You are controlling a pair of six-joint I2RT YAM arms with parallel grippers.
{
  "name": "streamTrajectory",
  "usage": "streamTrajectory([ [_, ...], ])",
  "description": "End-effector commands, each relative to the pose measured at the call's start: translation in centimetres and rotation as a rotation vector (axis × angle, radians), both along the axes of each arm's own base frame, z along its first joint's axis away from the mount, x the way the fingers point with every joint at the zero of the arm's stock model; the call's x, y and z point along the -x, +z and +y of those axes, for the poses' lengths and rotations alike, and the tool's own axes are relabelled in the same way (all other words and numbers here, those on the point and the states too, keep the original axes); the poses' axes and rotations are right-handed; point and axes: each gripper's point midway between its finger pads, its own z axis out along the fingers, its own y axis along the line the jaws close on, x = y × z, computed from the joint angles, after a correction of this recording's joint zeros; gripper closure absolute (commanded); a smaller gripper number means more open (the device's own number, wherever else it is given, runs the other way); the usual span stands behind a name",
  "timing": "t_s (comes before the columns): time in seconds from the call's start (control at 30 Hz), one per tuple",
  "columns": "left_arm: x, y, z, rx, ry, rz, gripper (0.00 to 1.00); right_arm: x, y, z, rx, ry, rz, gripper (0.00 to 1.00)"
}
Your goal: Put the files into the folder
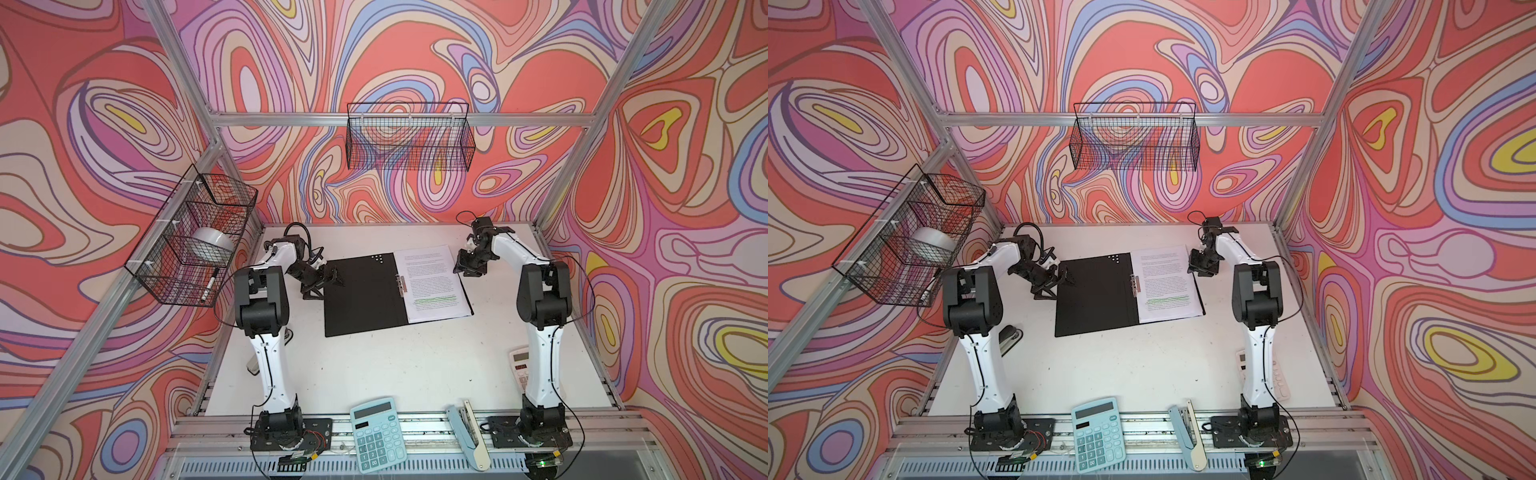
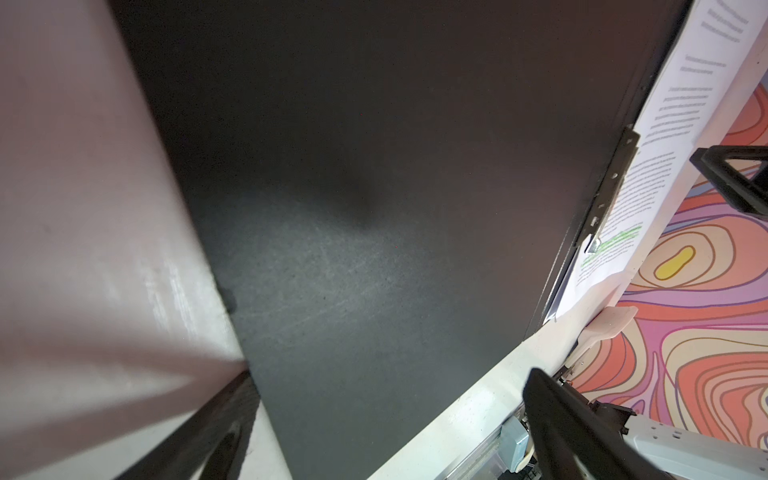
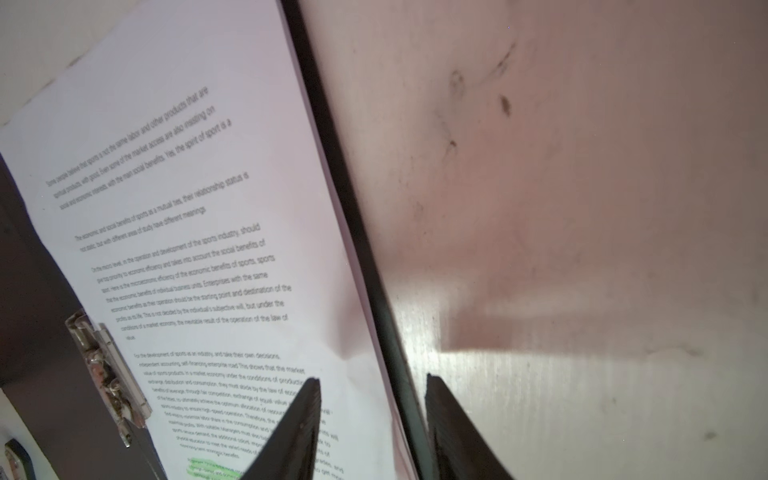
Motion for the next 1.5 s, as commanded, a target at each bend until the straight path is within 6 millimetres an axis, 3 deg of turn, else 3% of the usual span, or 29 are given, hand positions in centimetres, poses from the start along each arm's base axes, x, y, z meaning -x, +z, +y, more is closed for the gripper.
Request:
streamTrajectory([
  [0.0,0.2,0.2,0.3,-0.020,-0.015,-0.013,0.00,0.8,-2.2,0.1,-0.037,0.010,0.056,0.55],
  [0.3,-0.2,0.8,-0.2,0.016,-0.019,-0.012,0.00,2.7,-4.2,0.3,-0.049,0.029,0.142,0.55],
  [0.57,-0.5,2.5,-2.0,0.152,-0.029,-0.037,0.00,4.0,-4.7,0.5,-0.066,0.033,0.174,0.55],
  [0.83,-0.4,4.5,-3.0,0.233,-0.046,-0.075,0.00,4.0,-4.4,0.5,-0.067,0.035,0.177,0.55],
  [1.03,-0.1,7.6,-3.9,0.311,-0.060,-0.122,0.00,3.8,-4.2,0.5,-0.065,0.034,0.172,0.55],
  [1.27,0.2,12.2,-4.8,0.390,-0.086,-0.204,0.00,2.7,-2.1,0.1,-0.041,0.027,0.107,0.55],
  [1.47,0.7,14.7,-6.4,0.406,-0.151,-0.244,0.00,2.4,-1.3,0.6,-0.070,0.033,0.091,0.54],
])
